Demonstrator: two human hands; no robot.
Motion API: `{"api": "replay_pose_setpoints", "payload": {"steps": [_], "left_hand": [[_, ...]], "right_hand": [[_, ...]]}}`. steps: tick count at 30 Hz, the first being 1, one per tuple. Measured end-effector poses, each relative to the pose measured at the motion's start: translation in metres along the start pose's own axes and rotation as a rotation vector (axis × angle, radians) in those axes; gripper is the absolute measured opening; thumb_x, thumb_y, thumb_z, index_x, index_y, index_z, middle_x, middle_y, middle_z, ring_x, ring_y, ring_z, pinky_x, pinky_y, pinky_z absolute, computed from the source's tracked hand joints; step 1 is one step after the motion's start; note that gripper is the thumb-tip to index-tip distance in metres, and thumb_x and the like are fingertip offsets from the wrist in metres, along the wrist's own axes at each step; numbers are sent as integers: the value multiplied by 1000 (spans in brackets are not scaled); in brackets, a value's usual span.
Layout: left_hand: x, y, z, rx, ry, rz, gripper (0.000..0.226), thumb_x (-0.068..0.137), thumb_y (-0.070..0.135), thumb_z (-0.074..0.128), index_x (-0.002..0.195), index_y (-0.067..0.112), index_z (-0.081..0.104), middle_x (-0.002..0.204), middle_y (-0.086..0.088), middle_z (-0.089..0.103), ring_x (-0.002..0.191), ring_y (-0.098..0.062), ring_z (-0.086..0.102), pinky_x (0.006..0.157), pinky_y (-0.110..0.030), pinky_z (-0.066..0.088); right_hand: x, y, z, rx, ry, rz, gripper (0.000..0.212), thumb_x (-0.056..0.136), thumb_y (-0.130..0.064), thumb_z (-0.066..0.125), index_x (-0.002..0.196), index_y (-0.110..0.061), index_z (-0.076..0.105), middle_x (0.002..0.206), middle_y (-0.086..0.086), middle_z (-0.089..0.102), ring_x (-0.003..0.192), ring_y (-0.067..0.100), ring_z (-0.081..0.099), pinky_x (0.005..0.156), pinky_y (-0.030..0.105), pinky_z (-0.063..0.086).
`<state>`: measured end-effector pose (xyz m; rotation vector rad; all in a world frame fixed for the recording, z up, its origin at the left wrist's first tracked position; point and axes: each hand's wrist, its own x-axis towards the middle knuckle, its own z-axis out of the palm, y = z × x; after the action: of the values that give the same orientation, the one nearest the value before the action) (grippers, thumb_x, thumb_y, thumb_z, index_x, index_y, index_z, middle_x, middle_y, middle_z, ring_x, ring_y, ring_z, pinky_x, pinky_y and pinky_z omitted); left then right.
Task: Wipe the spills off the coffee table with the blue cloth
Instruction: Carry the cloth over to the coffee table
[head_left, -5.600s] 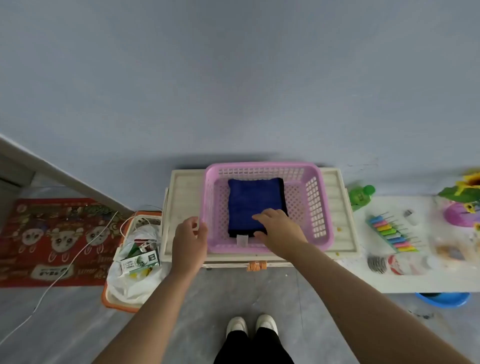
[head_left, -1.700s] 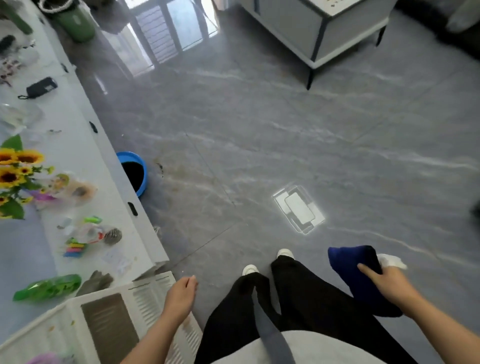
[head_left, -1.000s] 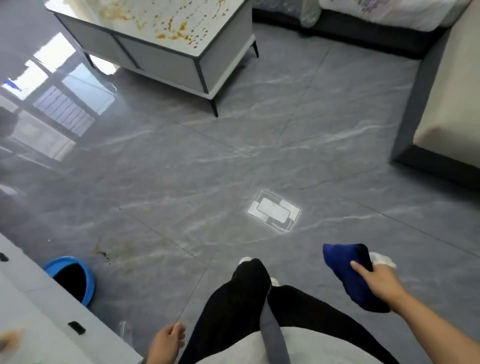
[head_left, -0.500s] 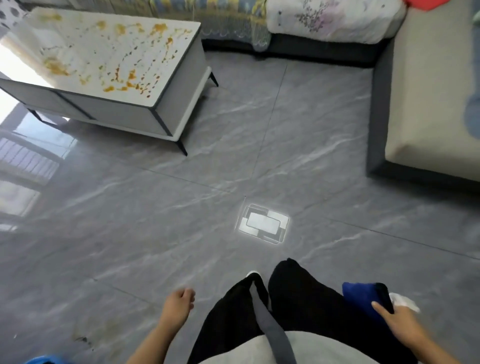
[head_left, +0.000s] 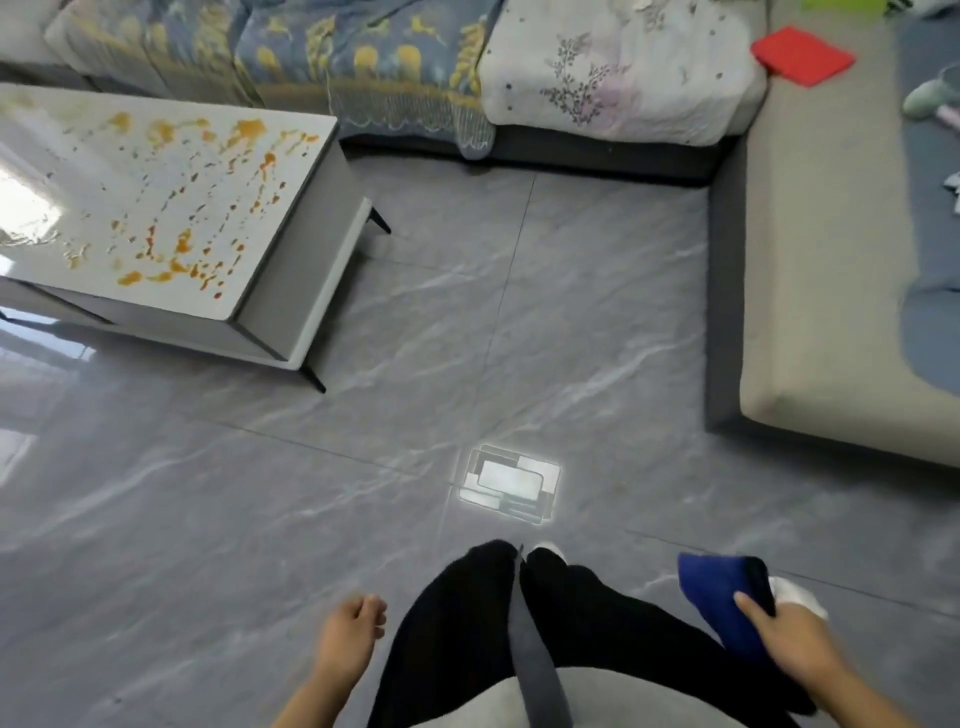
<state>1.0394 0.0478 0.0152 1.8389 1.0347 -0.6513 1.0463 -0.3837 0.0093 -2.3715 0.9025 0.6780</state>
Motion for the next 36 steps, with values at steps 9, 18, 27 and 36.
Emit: {"api": "replay_pose_setpoints", "payload": {"steps": [9, 18, 27, 36], "left_hand": [[62, 76, -9, -143, 26, -213, 31, 95, 5, 43, 69, -3, 56, 64, -13, 52, 57, -22, 45, 54, -29, 30], [174, 259, -40, -47, 46, -82, 27, 95, 14, 45, 74, 3, 58, 74, -11, 59, 65, -22, 54, 61, -30, 38], [269, 439, -30, -57, 90, 14, 31, 97, 20, 42, 79, 2, 61, 77, -9, 60, 71, -22, 56, 72, -33, 40], [306, 497, -13, -189, 91, -210, 29, 96, 14, 44, 76, 0, 60, 72, -13, 56, 62, -25, 51, 56, -29, 34]], "right_hand": [[115, -159, -47, -6, -23, -187, 15, 87, -12, 63, 76, -13, 52, 70, 6, 52, 73, 27, 50, 70, 31, 32], [202, -253, -73, -123, -38, -30, 18, 84, -3, 64, 91, 13, 61, 85, 30, 63, 91, 45, 59, 75, 39, 34], [316, -374, -139, -176, -229, 91, 20, 86, -8, 62, 93, 11, 65, 96, 34, 62, 98, 43, 56, 91, 43, 39], [448, -531, -192, -82, -65, -242, 18, 89, -15, 60, 88, 3, 59, 84, 24, 65, 87, 40, 61, 78, 40, 41]]}}
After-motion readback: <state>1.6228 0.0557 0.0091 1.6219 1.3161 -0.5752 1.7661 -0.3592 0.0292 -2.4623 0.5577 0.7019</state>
